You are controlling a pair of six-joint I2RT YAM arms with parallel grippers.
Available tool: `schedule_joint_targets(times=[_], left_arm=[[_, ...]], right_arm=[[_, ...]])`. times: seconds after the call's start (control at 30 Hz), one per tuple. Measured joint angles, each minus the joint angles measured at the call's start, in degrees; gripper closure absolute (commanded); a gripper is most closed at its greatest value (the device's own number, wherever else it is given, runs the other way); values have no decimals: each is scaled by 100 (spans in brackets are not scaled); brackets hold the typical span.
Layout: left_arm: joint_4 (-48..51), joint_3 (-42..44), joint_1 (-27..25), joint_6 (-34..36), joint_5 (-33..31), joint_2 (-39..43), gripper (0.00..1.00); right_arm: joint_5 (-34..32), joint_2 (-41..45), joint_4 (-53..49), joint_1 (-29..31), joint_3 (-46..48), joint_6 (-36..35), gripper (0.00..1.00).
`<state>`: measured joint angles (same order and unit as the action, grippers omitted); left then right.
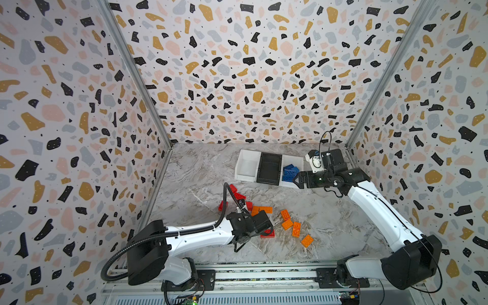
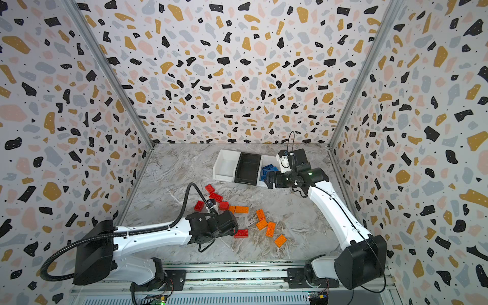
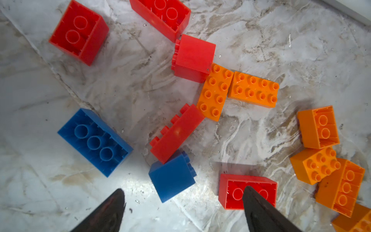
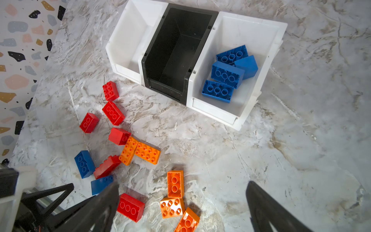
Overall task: Sort the legos into containers by color
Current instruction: 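Grasp the blue 2x2 brick with the left gripper while the right gripper hovers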
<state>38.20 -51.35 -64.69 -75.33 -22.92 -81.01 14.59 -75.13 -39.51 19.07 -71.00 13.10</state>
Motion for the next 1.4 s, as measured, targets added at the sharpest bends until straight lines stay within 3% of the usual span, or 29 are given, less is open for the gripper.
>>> schedule_joint_targets(times=[0.37, 0.6, 0.8, 1.4], left_arm=[[-140, 420, 92, -472, 444, -33, 12], [-564, 704, 260, -516, 614, -286, 21], [-686, 579, 289, -409, 636, -780, 23], [-612, 221, 518, 39, 597, -1158, 36]], right_arm=[[101, 326, -2, -48, 125, -13, 1], [151, 459, -116, -59, 125, -13, 1], [164, 481, -275, -59, 125, -13, 1], [236, 522, -352, -111, 155, -55, 1]])
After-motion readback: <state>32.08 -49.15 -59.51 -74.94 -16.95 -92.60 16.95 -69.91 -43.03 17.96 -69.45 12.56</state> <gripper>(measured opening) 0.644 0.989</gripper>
